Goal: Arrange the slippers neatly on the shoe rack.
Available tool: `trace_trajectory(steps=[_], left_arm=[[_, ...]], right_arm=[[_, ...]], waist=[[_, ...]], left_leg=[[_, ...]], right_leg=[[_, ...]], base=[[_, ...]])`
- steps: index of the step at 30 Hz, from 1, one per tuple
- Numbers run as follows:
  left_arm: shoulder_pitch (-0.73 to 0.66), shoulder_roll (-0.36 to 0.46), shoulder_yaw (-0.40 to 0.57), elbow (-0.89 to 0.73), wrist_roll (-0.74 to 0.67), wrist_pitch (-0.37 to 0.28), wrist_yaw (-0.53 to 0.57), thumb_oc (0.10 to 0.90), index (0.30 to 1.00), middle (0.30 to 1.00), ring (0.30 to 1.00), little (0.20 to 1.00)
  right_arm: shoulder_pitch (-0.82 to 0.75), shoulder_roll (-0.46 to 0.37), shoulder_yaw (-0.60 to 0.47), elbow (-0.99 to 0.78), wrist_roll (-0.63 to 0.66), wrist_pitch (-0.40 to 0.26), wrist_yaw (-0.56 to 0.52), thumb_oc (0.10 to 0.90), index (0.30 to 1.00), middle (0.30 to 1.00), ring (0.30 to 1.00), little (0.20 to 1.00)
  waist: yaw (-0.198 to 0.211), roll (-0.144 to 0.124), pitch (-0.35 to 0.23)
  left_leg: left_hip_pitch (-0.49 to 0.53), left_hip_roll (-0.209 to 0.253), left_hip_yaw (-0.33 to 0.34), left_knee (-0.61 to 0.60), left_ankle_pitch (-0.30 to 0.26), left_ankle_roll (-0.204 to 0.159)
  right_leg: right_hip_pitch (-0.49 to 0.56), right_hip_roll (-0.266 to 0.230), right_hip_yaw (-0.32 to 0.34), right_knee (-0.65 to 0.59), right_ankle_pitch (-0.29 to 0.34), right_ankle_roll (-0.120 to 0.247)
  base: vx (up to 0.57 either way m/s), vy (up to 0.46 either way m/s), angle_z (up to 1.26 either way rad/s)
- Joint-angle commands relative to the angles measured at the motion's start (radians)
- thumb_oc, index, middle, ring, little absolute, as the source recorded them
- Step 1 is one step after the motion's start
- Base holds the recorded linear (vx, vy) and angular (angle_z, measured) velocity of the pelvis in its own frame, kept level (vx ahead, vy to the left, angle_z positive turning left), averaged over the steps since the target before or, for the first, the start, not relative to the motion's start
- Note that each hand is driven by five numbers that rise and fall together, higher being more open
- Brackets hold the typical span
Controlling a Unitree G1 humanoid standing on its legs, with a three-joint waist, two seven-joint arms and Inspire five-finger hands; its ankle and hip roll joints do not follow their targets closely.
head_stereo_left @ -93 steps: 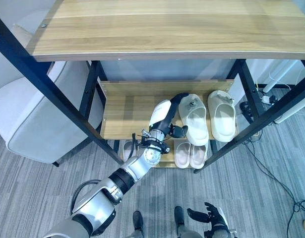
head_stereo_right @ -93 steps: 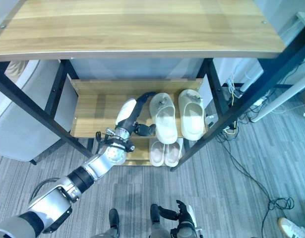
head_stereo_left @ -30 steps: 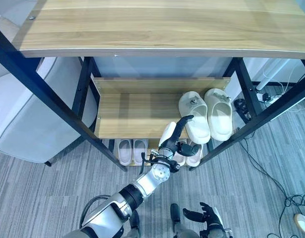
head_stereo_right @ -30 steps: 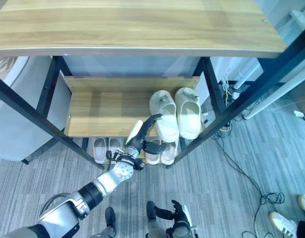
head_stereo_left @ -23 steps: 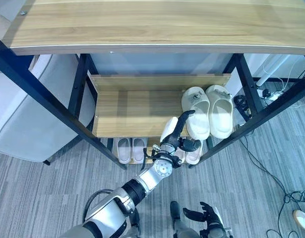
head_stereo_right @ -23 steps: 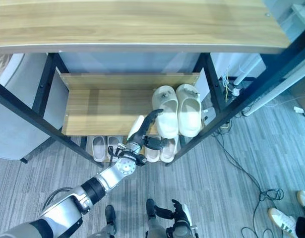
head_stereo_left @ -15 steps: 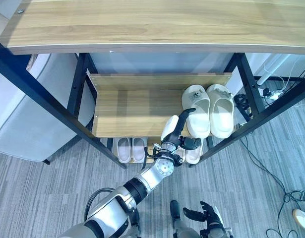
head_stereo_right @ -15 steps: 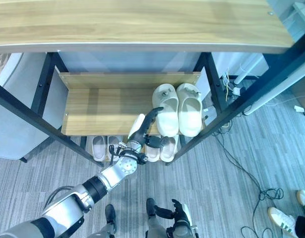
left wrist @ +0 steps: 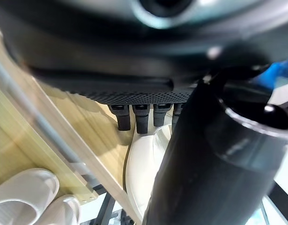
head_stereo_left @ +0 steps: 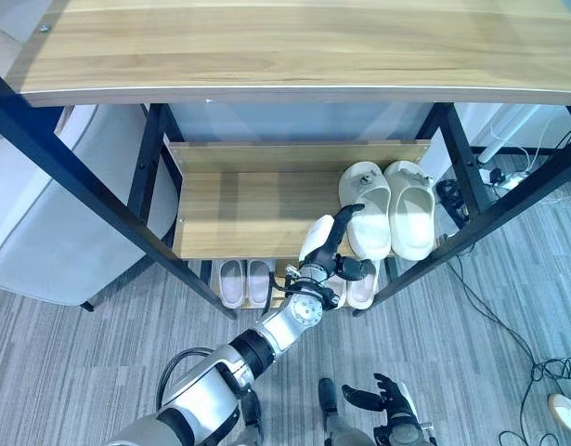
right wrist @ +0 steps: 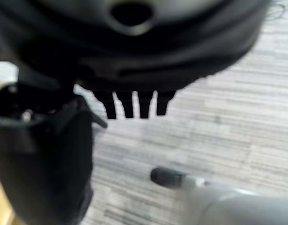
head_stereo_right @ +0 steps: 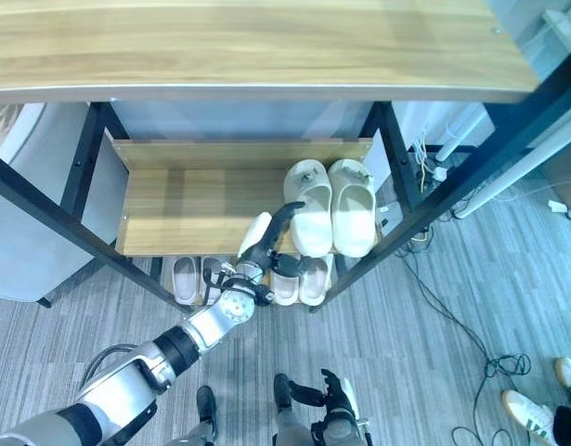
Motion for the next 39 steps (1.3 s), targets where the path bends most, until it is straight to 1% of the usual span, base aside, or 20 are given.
trace_trajectory(steps=[1,8,18,19,20,21,22,23,24,25,26,28,29,30,31,33,35,36,38,39], left_arm=[[-0.165,-0.101,0.043,-0.024,0.039,-0.093,-0.017,0.800,0.900,0.900,0.900,0.900],[-0.128,-0.054,0.054,-0.074,0.045,-0.091,-0.039,0.800,0.900,0.900,0.900,0.900],[-0.057,0.030,0.083,-0.175,0.014,-0.100,-0.090,0.800,0.900,0.900,0.900,0.900],[-0.028,0.051,0.090,-0.214,-0.018,-0.110,-0.107,0.800,0.900,0.900,0.900,0.900],[0.039,0.114,0.109,-0.340,-0.074,-0.134,-0.134,0.800,0.900,0.900,0.900,0.900],[0.042,0.117,0.110,-0.345,-0.075,-0.131,-0.135,0.800,0.900,0.900,0.900,0.900],[0.076,0.152,0.118,-0.397,-0.081,-0.138,-0.145,0.800,0.900,0.900,0.900,0.900],[0.168,0.225,0.132,-0.507,-0.128,-0.157,-0.193,0.800,0.900,0.900,0.900,0.900],[0.172,0.229,0.133,-0.513,-0.129,-0.154,-0.195,0.800,0.900,0.900,0.900,0.900],[0.293,0.299,0.157,-0.627,-0.190,-0.163,-0.261,0.800,0.900,0.900,0.900,0.900],[0.296,0.302,0.158,-0.631,-0.191,-0.161,-0.262,0.800,0.900,0.900,0.900,0.900],[0.409,0.356,0.185,-0.693,-0.229,-0.161,-0.309,0.800,0.900,0.900,0.900,0.900],[0.410,0.357,0.186,-0.694,-0.229,-0.160,-0.309,0.800,0.900,0.900,0.900,0.900],[0.492,0.390,0.216,-0.721,-0.245,-0.160,-0.330,0.800,0.900,0.900,0.900,0.900],[0.495,0.392,0.218,-0.725,-0.245,-0.158,-0.330,0.800,0.900,0.900,0.900,0.900],[0.573,0.435,0.245,-0.743,-0.237,-0.158,-0.354,0.800,0.900,0.900,0.900,0.900],[0.695,0.475,0.292,-0.725,-0.233,-0.156,-0.375,0.800,0.900,0.900,0.900,0.900],[0.698,0.476,0.294,-0.726,-0.233,-0.156,-0.375,0.800,0.900,0.900,0.900,0.900],[0.785,0.489,0.330,-0.711,-0.261,-0.152,-0.388,0.800,0.900,0.900,0.900,0.900],[0.828,0.488,0.358,-0.662,-0.245,-0.147,-0.386,0.800,0.900,0.900,0.900,0.900]], right_arm=[[0.033,-0.019,-0.019,0.009,0.021,-0.009,0.010,0.800,0.900,0.900,0.900,0.900],[0.058,-0.002,-0.036,0.024,0.022,0.003,0.027,0.800,0.900,0.900,0.900,0.900],[0.093,0.026,-0.055,0.026,0.021,0.014,0.044,0.800,0.900,0.900,0.900,0.900],[0.099,0.028,-0.057,0.023,0.018,0.016,0.044,0.800,0.900,0.900,0.900,0.900],[0.111,0.034,-0.070,0.017,0.016,0.020,0.046,0.800,0.900,0.900,0.900,0.900],[0.113,0.035,-0.069,0.016,0.016,0.020,0.045,0.800,0.900,0.900,0.900,0.900],[0.116,0.039,-0.076,0.015,0.017,0.019,0.046,0.800,0.900,0.900,0.900,0.900],[0.114,0.045,-0.089,0.012,0.017,0.021,0.046,0.800,0.900,0.900,0.900,0.900],[0.115,0.046,-0.087,0.012,0.016,0.021,0.046,0.800,0.900,0.900,0.900,0.900],[0.122,0.061,-0.092,0.011,0.002,0.024,0.044,0.800,0.900,0.900,0.900,0.900],[0.123,0.062,-0.091,0.010,0.002,0.024,0.044,0.800,0.900,0.900,0.900,0.900],[0.130,0.067,-0.095,0.009,-0.007,0.026,0.046,0.800,0.900,0.900,0.900,0.900],[0.130,0.067,-0.095,0.009,-0.007,0.026,0.046,0.800,0.900,0.900,0.900,0.900],[0.128,0.070,-0.098,0.004,-0.014,0.025,0.045,0.800,0.900,0.900,0.900,0.900],[0.130,0.071,-0.096,0.004,-0.014,0.025,0.044,0.800,0.900,0.900,0.900,0.900],[0.127,0.074,-0.100,-0.004,-0.023,0.023,0.043,0.800,0.900,0.900,0.900,0.900],[0.116,0.072,-0.100,-0.010,-0.028,0.023,0.040,0.800,0.900,0.900,0.900,0.900],[0.117,0.073,-0.098,-0.010,-0.028,0.023,0.040,0.800,0.900,0.900,0.900,0.900],[0.115,0.072,-0.095,-0.016,-0.035,0.022,0.041,0.800,0.900,0.900,0.900,0.900],[0.118,0.072,-0.098,-0.019,-0.031,0.021,0.046,0.800,0.900,0.900,0.900,0.900]], waist=[[0.017,0.017,-0.025],[0.026,0.008,-0.041],[0.044,-0.004,-0.090],[0.049,-0.003,-0.095],[0.062,-0.004,-0.102],[0.061,-0.005,-0.102],[0.067,-0.006,-0.107],[0.087,-0.008,-0.110],[0.086,-0.009,-0.110],[0.113,-0.012,-0.115],[0.112,-0.013,-0.115],[0.132,-0.019,-0.119],[0.132,-0.019,-0.119],[0.147,-0.023,-0.121],[0.146,-0.023,-0.122],[0.158,-0.025,-0.121],[0.174,-0.030,-0.121],[0.173,-0.031,-0.122],[0.181,-0.033,-0.121],[0.185,-0.037,-0.121]], left_leg=[[0.030,-0.025,-0.051,0.002,-0.052,-0.014],[0.072,-0.025,-0.055,0.002,-0.062,-0.015],[0.130,-0.031,-0.055,0.002,-0.075,-0.015],[0.139,-0.032,-0.055,0.002,-0.077,-0.014],[0.149,-0.035,-0.057,0.002,-0.081,-0.013],[0.150,-0.035,-0.057,0.002,-0.081,-0.013],[0.155,-0.035,-0.058,0.002,-0.083,-0.013],[0.165,-0.037,-0.063,0.002,-0.085,-0.012],[0.166,-0.037,-0.063,0.002,-0.085,-0.012],[0.184,-0.039,-0.067,0.002,-0.090,-0.010],[0.185,-0.039,-0.067,0.002,-0.090,-0.010],[0.197,-0.040,-0.072,0.002,-0.093,-0.011],[0.198,-0.040,-0.072,0.002,-0.094,-0.011],[0.202,-0.039,-0.072,0.002,-0.095,-0.012],[0.203,-0.039,-0.072,0.002,-0.095,-0.012],[0.205,-0.038,-0.073,0.002,-0.096,-0.011],[0.210,-0.038,-0.076,0.002,-0.096,-0.010],[0.211,-0.038,-0.076,0.002,-0.097,-0.010],[0.215,-0.037,-0.075,0.002,-0.098,-0.009],[0.220,-0.037,-0.075,0.002,-0.097,-0.008]], right_leg=[[0.008,0.031,-0.066,0.042,-0.063,0.045],[0.052,0.031,-0.076,0.037,-0.070,0.048],[0.111,0.032,-0.100,0.037,-0.071,0.053],[0.119,0.031,-0.103,0.036,-0.071,0.054],[0.132,0.031,-0.108,0.035,-0.071,0.055],[0.134,0.031,-0.108,0.035,-0.071,0.055],[0.139,0.031,-0.111,0.034,-0.072,0.056],[0.152,0.030,-0.116,0.034,-0.072,0.056],[0.153,0.030,-0.116,0.034,-0.072,0.056],[0.175,0.030,-0.125,0.033,-0.075,0.056],[0.177,0.030,-0.125,0.032,-0.075,0.057],[0.197,0.032,-0.132,0.028,-0.076,0.056],[0.197,0.032,-0.132,0.028,-0.076,0.056],[0.204,0.033,-0.138,0.025,-0.075,0.055],[0.205,0.033,-0.138,0.024,-0.075,0.055],[0.209,0.033,-0.141,0.023,-0.074,0.055],[0.217,0.035,-0.140,0.022,-0.074,0.053],[0.218,0.035,-0.140,0.022,-0.074,0.053],[0.222,0.036,-0.139,0.022,-0.075,0.052],[0.226,0.037,-0.140,0.023,-0.076,0.050]], base=[[0.03,-0.004,0.04],[0.01,0.001,0.03],[0.00,0.005,0.05],[0.00,0.000,0.00],[0.00,0.000,0.00],[-0.01,0.019,-0.04],[0.00,0.000,0.00],[0.00,0.014,0.06],[0.00,0.023,0.11],[0.00,0.016,0.12],[0.01,0.016,0.13],[0.00,0.000,0.18],[0.00,0.001,0.09],[0.00,0.001,0.05],[-0.01,0.002,0.06],[-0.02,0.004,0.07],[-0.01,0.001,0.02],[0.00,0.000,0.00],[0.00,0.000,0.00],[0.00,0.000,0.00]])
